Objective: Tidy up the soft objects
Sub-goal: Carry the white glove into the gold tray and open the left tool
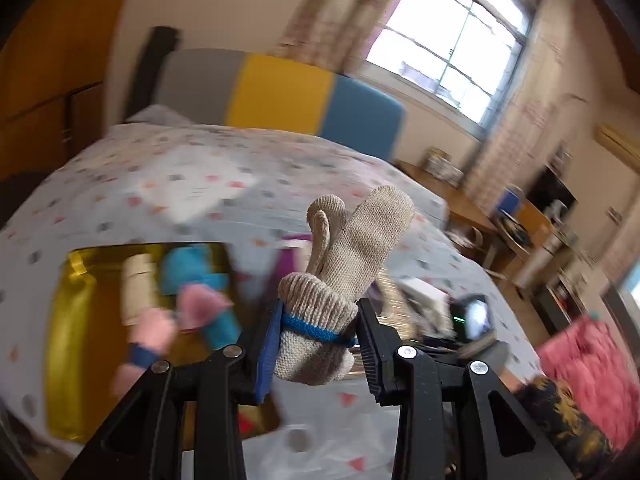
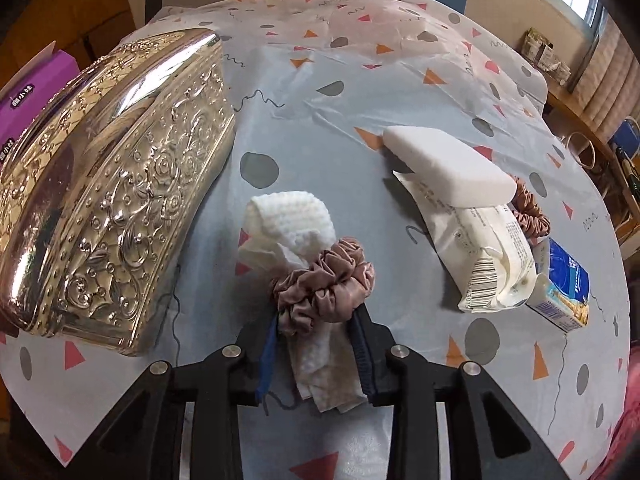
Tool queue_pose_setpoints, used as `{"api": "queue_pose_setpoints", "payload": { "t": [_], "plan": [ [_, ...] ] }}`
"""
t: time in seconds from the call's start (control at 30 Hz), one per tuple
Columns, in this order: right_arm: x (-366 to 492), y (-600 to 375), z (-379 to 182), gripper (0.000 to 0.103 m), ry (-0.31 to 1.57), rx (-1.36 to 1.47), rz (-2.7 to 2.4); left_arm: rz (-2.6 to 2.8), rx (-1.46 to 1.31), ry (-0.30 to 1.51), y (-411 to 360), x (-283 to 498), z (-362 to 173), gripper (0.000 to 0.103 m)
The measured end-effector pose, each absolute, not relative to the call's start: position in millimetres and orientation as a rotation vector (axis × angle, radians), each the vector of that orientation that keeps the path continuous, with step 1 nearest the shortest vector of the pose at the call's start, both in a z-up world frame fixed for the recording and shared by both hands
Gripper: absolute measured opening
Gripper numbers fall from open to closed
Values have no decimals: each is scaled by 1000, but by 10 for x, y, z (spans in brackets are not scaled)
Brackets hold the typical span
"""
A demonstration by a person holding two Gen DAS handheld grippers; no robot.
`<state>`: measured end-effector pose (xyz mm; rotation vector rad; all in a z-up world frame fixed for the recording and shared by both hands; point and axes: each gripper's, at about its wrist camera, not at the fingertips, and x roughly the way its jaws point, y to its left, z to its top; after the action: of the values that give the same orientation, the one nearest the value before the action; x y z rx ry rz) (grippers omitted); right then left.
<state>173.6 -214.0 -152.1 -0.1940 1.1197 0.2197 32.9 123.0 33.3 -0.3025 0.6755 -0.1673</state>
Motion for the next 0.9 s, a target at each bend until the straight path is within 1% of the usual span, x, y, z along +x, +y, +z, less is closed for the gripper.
{"api": "queue_pose_setpoints", "payload": {
  "t": [0.17,0.4,0.57,0.83,0.9],
  "plan": [
    [1746,-2153,-1519,33,1117,-213,221,42,-376,677,1992,139,166,37],
    [1704,-2121,-1508,33,1108,-239,216,255,-521,722,2801,-102,-295,37],
    [1685,-2113,-1506,33,1109,-234,217,262,-613,761,2970,43,-525,37],
    [1723,-2146,-1507,33,1113,-231,222,279,-627,814,3008,752,-693,37],
    [1719,-2144,-1507,33,1113,-230,222,287,-624,852,3043,944,-795,38]
  ]
}}
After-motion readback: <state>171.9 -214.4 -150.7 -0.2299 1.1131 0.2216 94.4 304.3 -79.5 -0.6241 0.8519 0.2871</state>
